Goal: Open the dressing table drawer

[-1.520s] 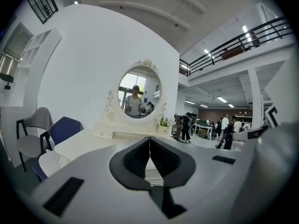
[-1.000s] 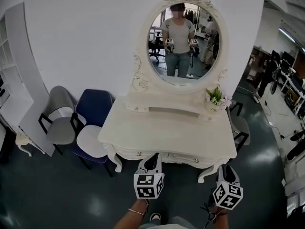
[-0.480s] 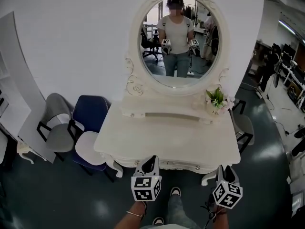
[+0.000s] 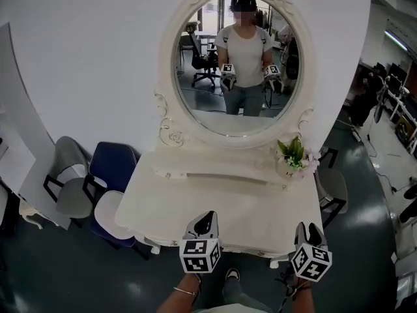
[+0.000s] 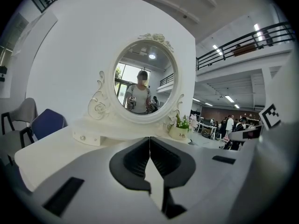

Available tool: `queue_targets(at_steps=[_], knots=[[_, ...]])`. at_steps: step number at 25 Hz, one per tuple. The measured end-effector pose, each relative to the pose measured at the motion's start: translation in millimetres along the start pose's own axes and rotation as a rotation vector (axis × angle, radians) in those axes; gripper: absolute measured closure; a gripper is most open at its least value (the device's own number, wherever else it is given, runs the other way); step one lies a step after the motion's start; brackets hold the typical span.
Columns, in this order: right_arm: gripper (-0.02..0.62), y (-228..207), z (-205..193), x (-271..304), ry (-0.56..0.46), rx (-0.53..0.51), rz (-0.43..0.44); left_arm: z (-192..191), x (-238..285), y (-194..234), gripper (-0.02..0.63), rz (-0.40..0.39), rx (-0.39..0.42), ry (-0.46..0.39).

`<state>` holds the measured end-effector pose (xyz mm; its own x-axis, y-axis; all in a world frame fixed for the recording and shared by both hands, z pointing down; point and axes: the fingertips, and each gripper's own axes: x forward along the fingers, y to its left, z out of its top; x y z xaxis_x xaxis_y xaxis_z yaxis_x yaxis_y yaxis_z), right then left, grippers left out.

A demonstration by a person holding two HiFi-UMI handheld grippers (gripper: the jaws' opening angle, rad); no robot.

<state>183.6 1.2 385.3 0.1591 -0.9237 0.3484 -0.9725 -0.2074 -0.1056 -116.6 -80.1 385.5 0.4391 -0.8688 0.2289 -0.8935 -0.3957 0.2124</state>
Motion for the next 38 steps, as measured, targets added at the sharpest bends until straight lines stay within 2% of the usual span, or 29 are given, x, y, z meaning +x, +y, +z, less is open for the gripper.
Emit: queue_targets(at_steps=[9,17,25,38], knots=[[0.433,-38,26,82,0.002,0.052,-0.002,37,93,-19,0.586,-0.011,0.058,-0.002],[0.433,-64,42,142,0.013,0.078,0.005,46,154,-26,0.586,0.002,0.057,0.018],[0.431,-63,31,171,0.048,0.109,0.01,32,181,-16,0.586,0.017,0.07,0.089],[0.429,-50,28,178,0.06,0.119,-0.031,35,209,-9,0.586,-0.051,0.082,0.12]])
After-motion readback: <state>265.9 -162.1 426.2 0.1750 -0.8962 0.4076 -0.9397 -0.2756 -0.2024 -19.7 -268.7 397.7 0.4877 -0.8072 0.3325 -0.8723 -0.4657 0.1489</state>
